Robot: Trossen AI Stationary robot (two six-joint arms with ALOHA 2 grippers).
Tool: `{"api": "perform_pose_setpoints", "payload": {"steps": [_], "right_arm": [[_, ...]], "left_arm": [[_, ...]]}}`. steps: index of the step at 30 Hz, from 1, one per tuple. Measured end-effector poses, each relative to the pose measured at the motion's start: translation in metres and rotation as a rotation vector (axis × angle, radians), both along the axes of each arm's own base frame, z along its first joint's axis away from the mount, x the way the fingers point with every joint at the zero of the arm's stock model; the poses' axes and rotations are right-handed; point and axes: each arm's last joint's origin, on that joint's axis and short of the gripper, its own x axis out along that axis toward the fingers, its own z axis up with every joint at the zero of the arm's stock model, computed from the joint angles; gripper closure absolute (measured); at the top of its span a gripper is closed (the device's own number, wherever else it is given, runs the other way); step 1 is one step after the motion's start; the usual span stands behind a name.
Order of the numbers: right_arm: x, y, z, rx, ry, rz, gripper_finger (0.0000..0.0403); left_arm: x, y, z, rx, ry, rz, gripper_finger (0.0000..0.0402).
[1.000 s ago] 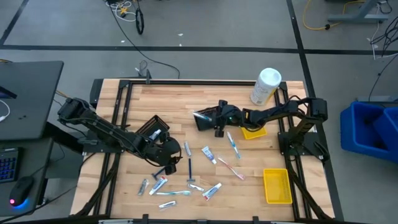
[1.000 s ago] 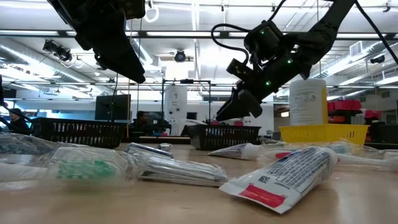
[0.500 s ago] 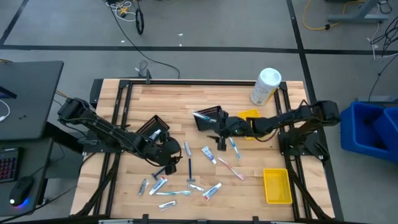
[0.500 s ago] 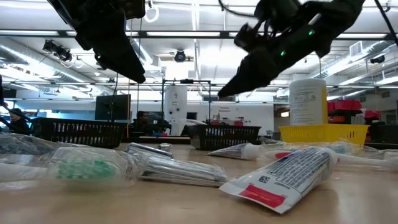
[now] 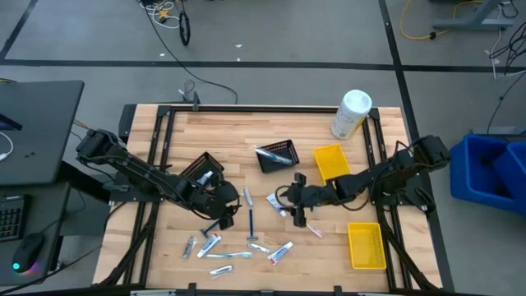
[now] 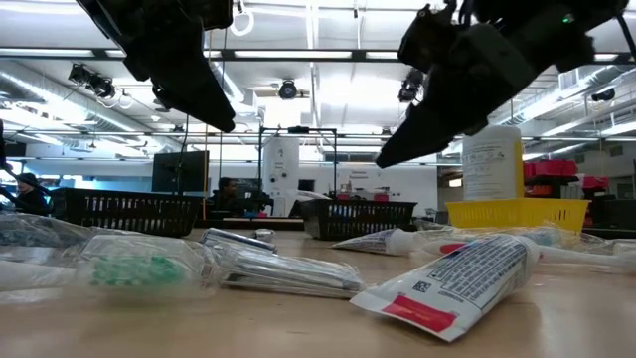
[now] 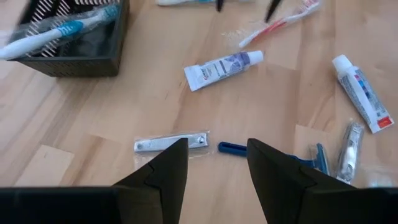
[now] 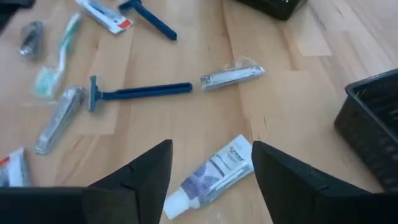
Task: Pick & Place Travel size toiletries
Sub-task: Put the blue razor into the top yellow basket
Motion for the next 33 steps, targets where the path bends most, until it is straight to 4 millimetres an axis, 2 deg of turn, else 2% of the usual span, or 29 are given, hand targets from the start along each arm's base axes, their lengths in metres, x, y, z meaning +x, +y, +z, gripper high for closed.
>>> {"api": "perform_pose_setpoints", "payload": {"steps": [3,8,15,23,33], "right_arm": [[-0.004,0.006,-0.002,-0.018,0.014,-0.057,0.0155],[-0.008,0.014,-0.003,0.061,0.013,-0.117,0.0141],[-0.011,0.023,-0.002,0.083,0.001,-0.140,0.0151],[-0.014,0.032,-0.002,0.103,-0.017,-0.150,0.0168],[-0.018,0.040,-0.001,0.122,-0.030,-0.171,0.0147]], "left_arm": [[0.000,0.003,0.001,0.067,-0.027,0.060,0.0227],[0.000,0.004,0.002,0.126,-0.042,0.093,0.0227],[0.003,0.004,0.005,0.122,-0.104,0.141,0.0227],[0.010,0.001,0.014,0.135,-0.188,0.092,0.0227],[0.010,0.001,0.014,0.163,-0.184,0.069,0.0227]]}}
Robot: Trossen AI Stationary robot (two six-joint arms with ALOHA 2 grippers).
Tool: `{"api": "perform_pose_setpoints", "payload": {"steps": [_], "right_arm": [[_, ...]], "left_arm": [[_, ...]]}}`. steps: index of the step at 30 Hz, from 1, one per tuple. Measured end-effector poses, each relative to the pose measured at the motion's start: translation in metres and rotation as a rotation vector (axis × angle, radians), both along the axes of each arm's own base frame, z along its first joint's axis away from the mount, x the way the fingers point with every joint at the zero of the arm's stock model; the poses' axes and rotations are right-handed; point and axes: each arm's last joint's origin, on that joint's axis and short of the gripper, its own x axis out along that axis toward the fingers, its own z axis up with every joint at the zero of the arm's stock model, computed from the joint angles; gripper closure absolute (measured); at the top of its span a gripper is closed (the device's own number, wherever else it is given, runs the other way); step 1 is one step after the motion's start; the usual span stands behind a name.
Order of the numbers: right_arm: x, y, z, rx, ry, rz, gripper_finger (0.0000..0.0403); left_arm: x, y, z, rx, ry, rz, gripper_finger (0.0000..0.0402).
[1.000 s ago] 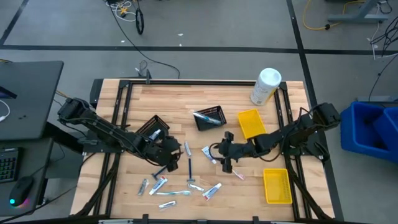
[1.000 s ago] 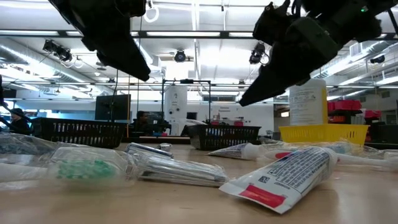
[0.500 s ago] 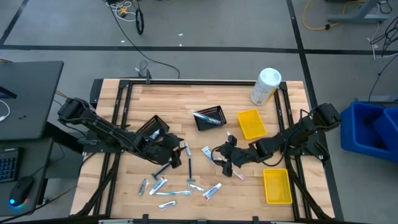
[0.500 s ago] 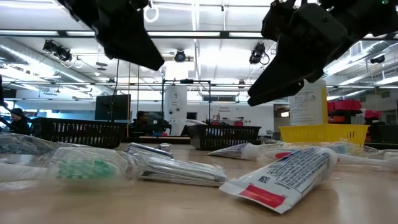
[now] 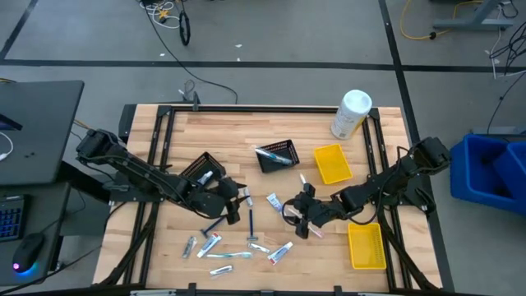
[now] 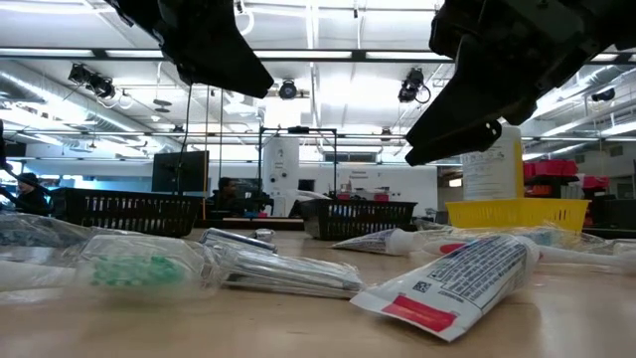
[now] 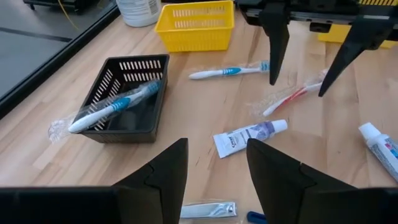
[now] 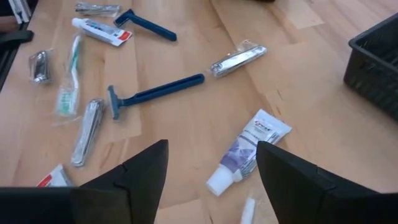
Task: Pick & Place Travel size toiletries
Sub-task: Put the blue razor into the top yellow basket
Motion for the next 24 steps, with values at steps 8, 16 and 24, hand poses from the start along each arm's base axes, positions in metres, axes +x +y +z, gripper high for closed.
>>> {"api": "perform_pose_setpoints", "payload": {"steps": [8,16,24], "right_arm": [[0.003,0.001,-0.013,-0.037,0.033,0.006,0.0157],[0.007,-0.002,-0.018,-0.061,0.037,-0.003,0.0162],[0.009,-0.007,-0.017,-0.069,0.031,-0.014,0.0144]], "left_arm": [[0.001,-0.002,0.000,0.032,0.043,-0.111,0.0227],[0.001,-0.002,0.000,0.049,0.038,-0.107,0.0227],[0.001,-0.001,0.001,0.070,0.026,-0.065,0.0227]]}}
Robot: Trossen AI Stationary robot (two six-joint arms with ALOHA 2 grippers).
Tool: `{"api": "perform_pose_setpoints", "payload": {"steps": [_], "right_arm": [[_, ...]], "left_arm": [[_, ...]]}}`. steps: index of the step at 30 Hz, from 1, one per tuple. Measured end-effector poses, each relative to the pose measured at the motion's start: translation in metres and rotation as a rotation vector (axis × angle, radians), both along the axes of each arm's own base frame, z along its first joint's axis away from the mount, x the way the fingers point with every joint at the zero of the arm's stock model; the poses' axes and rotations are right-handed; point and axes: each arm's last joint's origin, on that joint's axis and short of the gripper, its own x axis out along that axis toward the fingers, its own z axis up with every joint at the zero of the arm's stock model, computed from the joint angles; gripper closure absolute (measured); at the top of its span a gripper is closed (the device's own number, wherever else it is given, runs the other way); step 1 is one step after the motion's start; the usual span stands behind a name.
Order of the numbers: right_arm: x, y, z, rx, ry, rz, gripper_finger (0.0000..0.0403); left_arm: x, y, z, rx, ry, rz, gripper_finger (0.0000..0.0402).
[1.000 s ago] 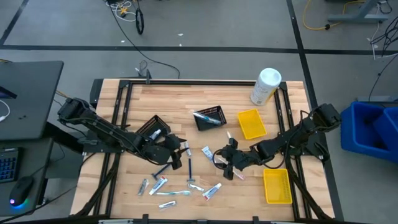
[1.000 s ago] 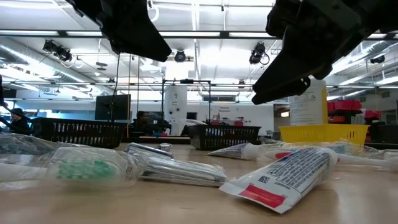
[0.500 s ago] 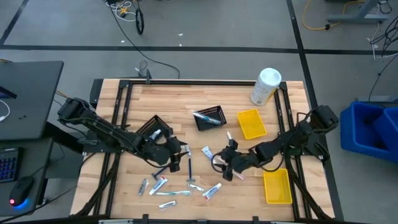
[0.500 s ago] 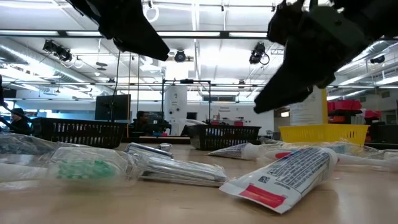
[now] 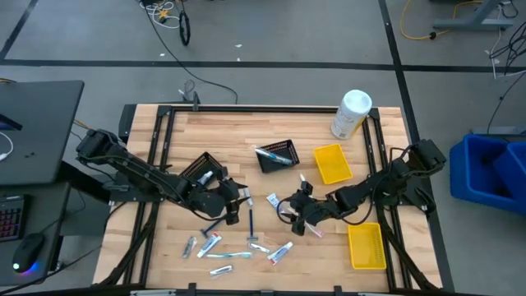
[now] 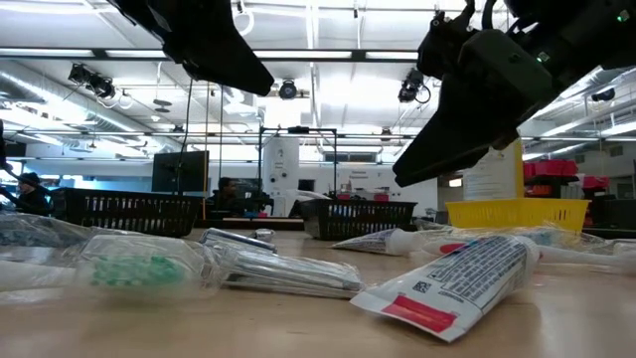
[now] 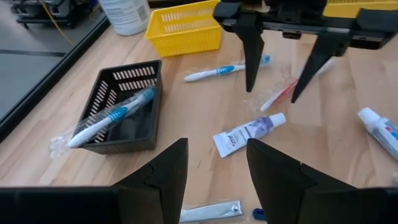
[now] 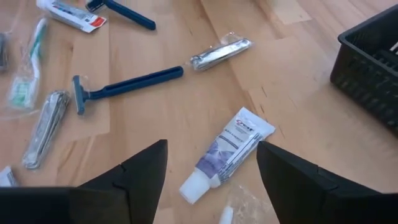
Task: Pick & Place Travel size toiletries
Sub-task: Put the blue razor into the top yellow basket
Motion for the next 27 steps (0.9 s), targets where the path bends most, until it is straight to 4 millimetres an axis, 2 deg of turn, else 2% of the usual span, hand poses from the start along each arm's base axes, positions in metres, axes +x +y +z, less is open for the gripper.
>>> {"api": "perform_pose_setpoints", "payload": {"steps": [5,9,14,18,27], "right_arm": [[0.000,-0.001,0.000,-0.006,0.001,0.002,0.0142],[0.001,-0.003,0.000,-0.027,0.003,0.016,0.0151],[0.004,-0.007,0.001,-0.045,-0.009,0.019,0.0161],[0.005,-0.009,0.001,-0.041,-0.003,0.026,0.0164],[0.005,-0.009,0.001,-0.018,0.014,0.069,0.0156]], "left_arm": [[0.000,0.000,0.000,-0.029,-0.010,0.014,0.0227],[0.001,-0.004,-0.002,-0.097,0.027,-0.092,0.0227],[0.008,-0.011,-0.015,-0.281,0.059,-0.144,0.0227],[0.008,-0.014,-0.033,-0.386,0.184,-0.148,0.0227],[-0.024,-0.010,-0.055,-0.592,0.536,0.141,0.0227]]}}
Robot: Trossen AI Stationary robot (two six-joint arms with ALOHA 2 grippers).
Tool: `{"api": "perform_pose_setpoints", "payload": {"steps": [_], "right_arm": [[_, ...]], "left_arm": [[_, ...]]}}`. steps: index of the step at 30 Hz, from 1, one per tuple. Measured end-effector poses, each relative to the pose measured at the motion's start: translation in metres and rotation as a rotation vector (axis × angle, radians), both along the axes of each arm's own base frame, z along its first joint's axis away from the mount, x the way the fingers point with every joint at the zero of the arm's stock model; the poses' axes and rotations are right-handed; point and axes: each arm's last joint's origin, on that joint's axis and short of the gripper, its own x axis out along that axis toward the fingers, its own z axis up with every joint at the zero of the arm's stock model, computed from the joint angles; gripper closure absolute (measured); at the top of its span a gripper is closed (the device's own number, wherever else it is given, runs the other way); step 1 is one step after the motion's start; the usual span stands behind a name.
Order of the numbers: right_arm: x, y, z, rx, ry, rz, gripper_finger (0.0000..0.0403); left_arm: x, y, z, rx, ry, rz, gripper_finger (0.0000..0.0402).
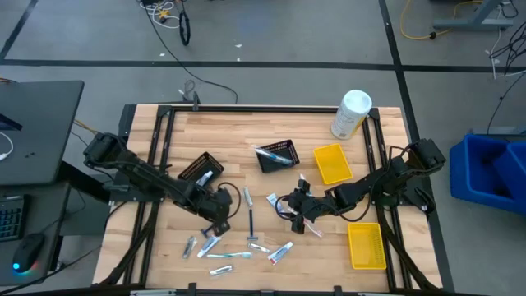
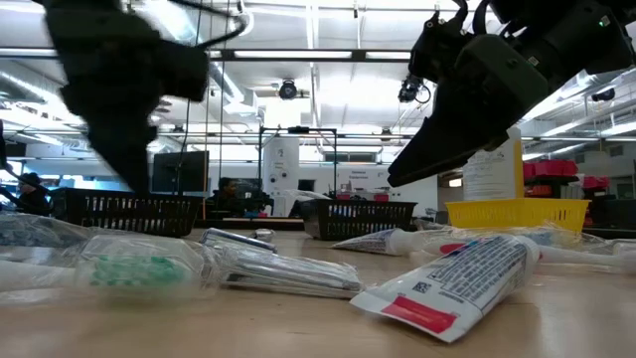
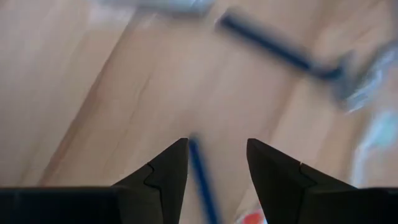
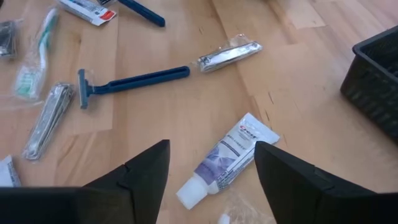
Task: Pick & Place Travel size toiletries
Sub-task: Put the blue razor into the top yellow basket
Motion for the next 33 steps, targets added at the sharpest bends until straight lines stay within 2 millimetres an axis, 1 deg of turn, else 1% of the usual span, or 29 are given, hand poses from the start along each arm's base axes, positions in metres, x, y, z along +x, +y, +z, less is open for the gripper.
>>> {"api": "perform_pose_setpoints", "payload": {"steps": [4,6,10,16,19,23,33], "right_arm": [[0.000,-0.001,0.000,-0.007,0.004,0.001,0.0151],[0.000,-0.001,0.000,-0.008,0.005,0.000,0.0149],[0.000,-0.001,-0.001,-0.010,0.010,0.001,0.0152],[0.000,-0.001,0.000,-0.002,0.001,0.005,0.0166],[0.001,-0.001,0.000,-0.005,0.000,0.007,0.0170],[0.001,-0.002,0.001,-0.004,-0.009,0.007,0.0172],[0.007,-0.003,0.007,-0.034,-0.074,0.040,0.0162]], "left_arm": [[-0.010,-0.008,-0.006,-0.029,0.098,0.010,0.0227],[-0.009,-0.014,-0.010,-0.044,0.104,-0.004,0.0227],[-0.015,-0.023,-0.016,-0.019,0.119,-0.022,0.0227],[-0.025,-0.022,-0.030,0.010,0.175,0.021,0.0227],[-0.024,-0.023,-0.034,0.020,0.179,0.014,0.0234],[-0.024,-0.023,-0.035,0.033,0.188,-0.007,0.0264],[-0.024,-0.021,-0.035,0.068,0.175,0.008,0.0357]]}}
